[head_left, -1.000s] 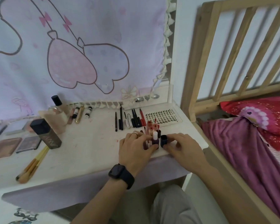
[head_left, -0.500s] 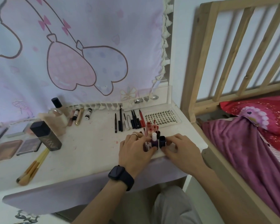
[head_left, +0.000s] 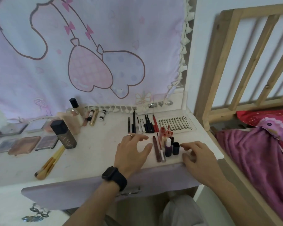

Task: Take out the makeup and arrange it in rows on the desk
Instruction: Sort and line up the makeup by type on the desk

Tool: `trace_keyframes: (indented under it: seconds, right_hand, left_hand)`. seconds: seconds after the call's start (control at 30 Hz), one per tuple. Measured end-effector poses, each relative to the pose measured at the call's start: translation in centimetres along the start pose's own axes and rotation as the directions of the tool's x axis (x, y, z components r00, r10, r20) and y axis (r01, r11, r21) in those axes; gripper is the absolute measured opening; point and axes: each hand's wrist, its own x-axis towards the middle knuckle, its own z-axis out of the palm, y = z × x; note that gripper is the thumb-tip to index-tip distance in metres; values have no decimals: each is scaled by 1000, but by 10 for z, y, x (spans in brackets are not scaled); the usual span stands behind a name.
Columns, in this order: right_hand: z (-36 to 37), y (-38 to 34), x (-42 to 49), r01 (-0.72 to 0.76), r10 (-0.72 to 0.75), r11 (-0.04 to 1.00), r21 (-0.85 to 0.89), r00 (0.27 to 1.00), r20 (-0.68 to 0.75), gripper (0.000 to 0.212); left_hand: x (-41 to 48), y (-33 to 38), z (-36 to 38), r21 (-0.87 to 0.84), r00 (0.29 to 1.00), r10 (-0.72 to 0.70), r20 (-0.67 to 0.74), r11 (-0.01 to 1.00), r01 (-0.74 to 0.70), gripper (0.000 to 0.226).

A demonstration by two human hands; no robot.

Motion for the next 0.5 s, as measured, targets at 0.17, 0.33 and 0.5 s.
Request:
trace_keyframes:
  seconds: [0.17,0.33,0.5]
  right_hand:
    - [10,5,6,33,-88,970,-240,971,-224,37]
    - [26,13,12,21,-97,947,-321,970,-221,58]
    - [30,14,13,-5,-72,937,-350,976,-206,59]
  left_hand:
    - [30,-48,-25,40,987,-148,-67,988,151,30]
    - [73,-78,-42,245,956,-290,-47,924,293,45]
    - [110,-96,-46,459,957,-291,14,851,253,50]
